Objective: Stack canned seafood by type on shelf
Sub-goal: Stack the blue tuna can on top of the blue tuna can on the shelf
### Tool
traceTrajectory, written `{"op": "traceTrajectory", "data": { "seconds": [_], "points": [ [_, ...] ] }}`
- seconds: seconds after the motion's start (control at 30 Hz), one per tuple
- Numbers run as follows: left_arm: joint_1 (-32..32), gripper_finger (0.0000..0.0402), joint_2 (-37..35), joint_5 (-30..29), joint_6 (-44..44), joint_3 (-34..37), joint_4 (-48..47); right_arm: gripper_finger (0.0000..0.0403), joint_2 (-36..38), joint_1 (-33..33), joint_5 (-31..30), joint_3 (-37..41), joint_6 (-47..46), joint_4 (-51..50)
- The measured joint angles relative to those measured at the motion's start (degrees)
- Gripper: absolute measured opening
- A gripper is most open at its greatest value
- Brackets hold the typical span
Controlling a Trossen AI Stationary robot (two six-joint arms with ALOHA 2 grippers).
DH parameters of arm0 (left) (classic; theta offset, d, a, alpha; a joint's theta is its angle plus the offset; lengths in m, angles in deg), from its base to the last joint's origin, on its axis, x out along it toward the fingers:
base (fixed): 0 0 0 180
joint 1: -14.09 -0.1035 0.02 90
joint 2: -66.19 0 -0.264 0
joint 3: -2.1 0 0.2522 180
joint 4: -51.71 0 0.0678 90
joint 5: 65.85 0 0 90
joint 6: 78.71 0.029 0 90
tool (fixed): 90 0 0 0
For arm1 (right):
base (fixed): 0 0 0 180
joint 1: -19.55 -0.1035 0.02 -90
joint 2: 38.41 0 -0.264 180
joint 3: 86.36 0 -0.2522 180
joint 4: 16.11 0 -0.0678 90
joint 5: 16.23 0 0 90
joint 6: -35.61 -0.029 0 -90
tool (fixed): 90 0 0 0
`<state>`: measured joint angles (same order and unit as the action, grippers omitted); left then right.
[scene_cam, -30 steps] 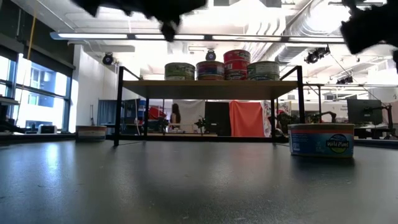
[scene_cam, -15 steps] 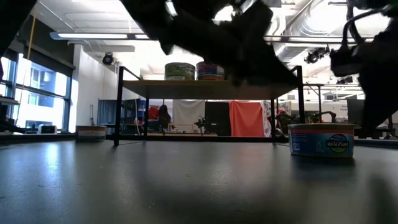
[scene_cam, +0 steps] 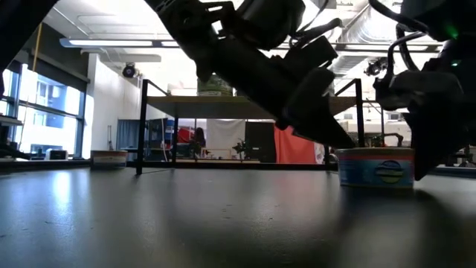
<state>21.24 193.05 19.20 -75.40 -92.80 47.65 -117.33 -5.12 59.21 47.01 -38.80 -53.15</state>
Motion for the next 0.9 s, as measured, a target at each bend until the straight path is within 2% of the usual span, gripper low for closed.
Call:
{"op": "traceTrajectory", "data": {
  "seconds": [0.13, 0.3, 0.47, 0.73, 0.9],
  "points": [
    [0.2, 0.0000, -0.3, -0.1, -1.1, -0.2, -5.4, 0.0000, -0.5, 0.3, 0.2, -0.6, -0.4, 2.4],
    [1.3, 0.0000, -1.5, -0.6, -1.6, 0.0, -14.6, 0.0000, -0.3, 0.2, 0.6, -6.9, 2.0, -1.0],
    [3.0, 0.0000, -4.1, -1.3, 0.5, 3.5, -17.2, 0.0000, -0.2, 0.4, -2.4, -13.4, 6.0, -2.1],
    [2.9, 0.0000, -13.2, -1.9, -0.1, 9.6, -22.7, 0.0000, -0.3, 1.6, -6.5, -20.7, 9.8, -5.5],
    [3.0, 0.0000, -22.3, -4.5, -1.8, 17.8, -25.1, 0.0000, -0.3, 1.5, -8.6, -28.8, 12.6, -7.7]
  ]
}}
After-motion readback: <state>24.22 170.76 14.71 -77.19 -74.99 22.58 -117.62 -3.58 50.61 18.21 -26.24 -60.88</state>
